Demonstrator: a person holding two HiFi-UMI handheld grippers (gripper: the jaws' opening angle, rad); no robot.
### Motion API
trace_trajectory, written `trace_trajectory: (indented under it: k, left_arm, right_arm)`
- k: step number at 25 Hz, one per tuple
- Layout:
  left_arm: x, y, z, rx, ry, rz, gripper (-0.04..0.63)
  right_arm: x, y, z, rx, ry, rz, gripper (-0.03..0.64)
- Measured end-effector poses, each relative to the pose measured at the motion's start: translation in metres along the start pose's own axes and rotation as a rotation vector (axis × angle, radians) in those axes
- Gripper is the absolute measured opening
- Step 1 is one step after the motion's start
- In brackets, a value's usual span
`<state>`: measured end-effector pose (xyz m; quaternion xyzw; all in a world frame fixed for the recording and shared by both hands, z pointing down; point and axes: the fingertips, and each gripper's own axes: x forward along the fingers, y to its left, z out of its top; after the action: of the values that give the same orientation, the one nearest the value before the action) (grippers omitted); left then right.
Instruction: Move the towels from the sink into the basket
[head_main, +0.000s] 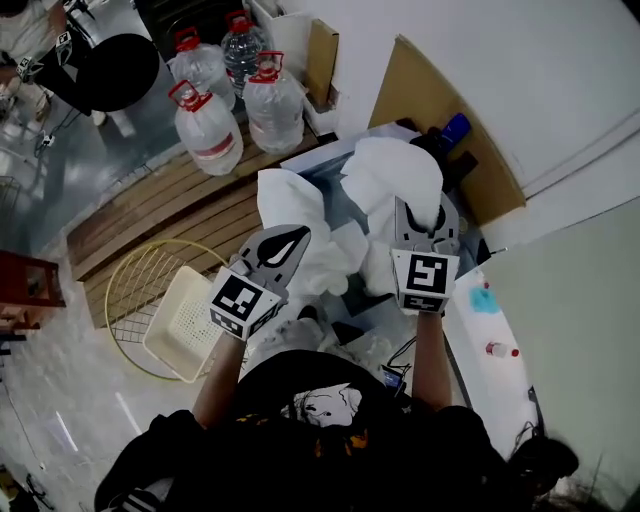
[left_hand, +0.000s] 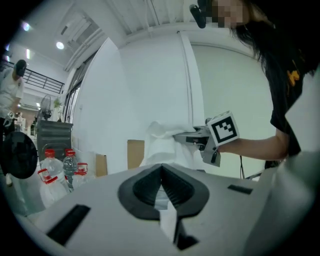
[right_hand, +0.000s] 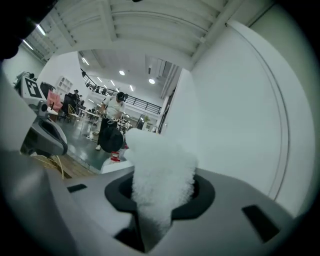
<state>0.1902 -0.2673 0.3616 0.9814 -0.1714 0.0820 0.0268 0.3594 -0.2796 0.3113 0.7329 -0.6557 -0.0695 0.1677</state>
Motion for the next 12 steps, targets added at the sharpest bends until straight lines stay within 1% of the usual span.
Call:
trace_trajectory:
  k: [5,9,12]
  left_arm:
    - [-0.017,-0.038,0.008,-0.004,-0.024,0.085,0.005]
    - [-0.04,-0.069,0.002,-0.009,-0.018,0.187,0.005]
    - [-0.059,-0.095,-0.006,-0.023,-0.008,0.248,0.005]
  right_arm:
    - [-0.045,0.004,0.009,-0.031,-0.049,0.075,0.121]
    - [-0.078,0.015,0.013,-0.034,-0.101,0.168,0.121]
    - [-0.101,0.024,0.015,-0.043,-0.132,0.231,0.121]
